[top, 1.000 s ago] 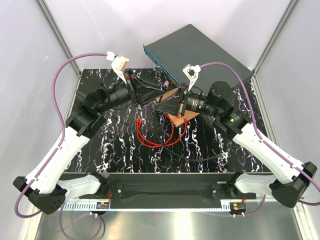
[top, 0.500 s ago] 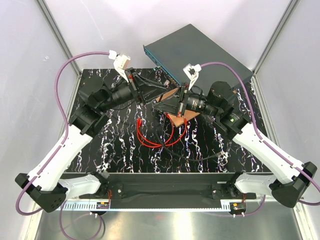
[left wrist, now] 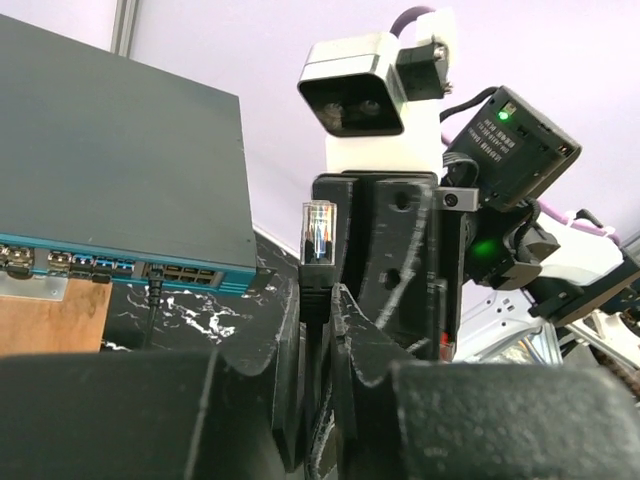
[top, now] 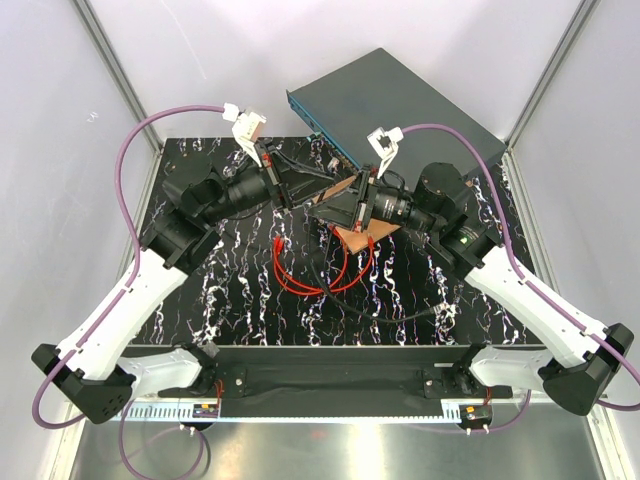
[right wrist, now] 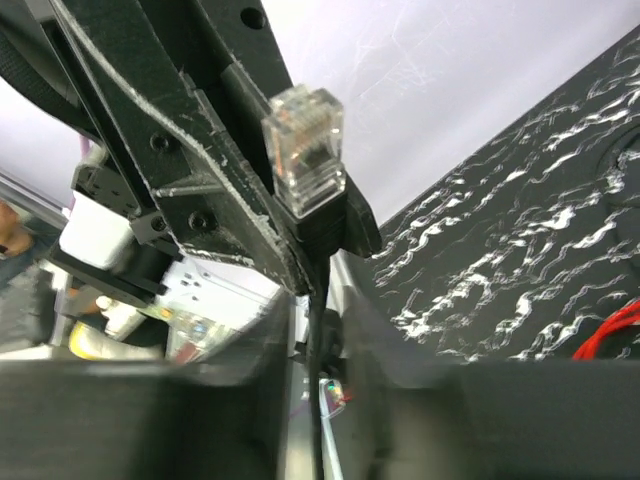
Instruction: Insert the plug into the switch port
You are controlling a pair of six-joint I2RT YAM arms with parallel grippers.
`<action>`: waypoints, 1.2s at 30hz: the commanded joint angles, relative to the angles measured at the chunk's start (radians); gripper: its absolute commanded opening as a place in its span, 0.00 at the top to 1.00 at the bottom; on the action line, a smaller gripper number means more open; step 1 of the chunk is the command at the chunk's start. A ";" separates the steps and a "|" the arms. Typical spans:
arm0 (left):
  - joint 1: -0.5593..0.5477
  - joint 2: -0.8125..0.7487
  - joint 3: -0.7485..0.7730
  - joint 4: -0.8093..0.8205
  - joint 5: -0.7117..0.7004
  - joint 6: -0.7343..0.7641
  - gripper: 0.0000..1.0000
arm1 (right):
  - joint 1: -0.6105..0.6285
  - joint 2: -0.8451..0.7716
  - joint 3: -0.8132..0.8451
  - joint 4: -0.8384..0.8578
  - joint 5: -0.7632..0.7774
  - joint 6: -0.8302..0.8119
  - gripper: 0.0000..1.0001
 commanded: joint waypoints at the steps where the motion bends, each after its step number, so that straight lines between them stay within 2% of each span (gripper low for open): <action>1: -0.002 0.005 0.023 -0.005 0.004 0.051 1.00 | 0.000 -0.026 0.003 -0.018 0.017 -0.029 0.64; 2: -0.002 0.007 0.040 -0.074 0.009 0.075 1.00 | -0.005 -0.036 0.003 -0.070 0.014 -0.066 0.36; 3: -0.002 0.008 0.051 -0.115 0.010 0.139 1.00 | -0.021 -0.046 0.006 -0.095 0.013 -0.086 0.27; 6: -0.002 0.013 0.083 -0.295 -0.023 0.273 1.00 | -0.054 -0.095 0.020 -0.206 0.020 -0.164 0.18; 11: -0.022 0.011 0.094 -0.511 -0.121 0.468 1.00 | -0.117 -0.160 0.074 -0.351 0.036 -0.238 0.21; 13: -0.048 0.008 0.089 -0.545 -0.149 0.549 1.00 | -0.135 -0.151 0.112 -0.377 0.028 -0.226 0.22; 19: -0.123 0.068 0.190 -0.700 -0.232 0.707 1.00 | -0.227 -0.077 0.147 -0.495 -0.105 -0.166 0.22; 25: -0.172 0.099 0.249 -0.748 -0.279 0.737 1.00 | -0.227 -0.048 0.071 -0.411 -0.179 -0.102 0.34; 33: -0.209 0.096 0.236 -0.716 -0.290 0.749 1.00 | -0.229 -0.002 0.035 -0.268 -0.275 0.024 0.36; 36: -0.214 0.097 0.232 -0.710 -0.295 0.749 1.00 | -0.226 0.012 0.018 -0.204 -0.315 0.081 0.39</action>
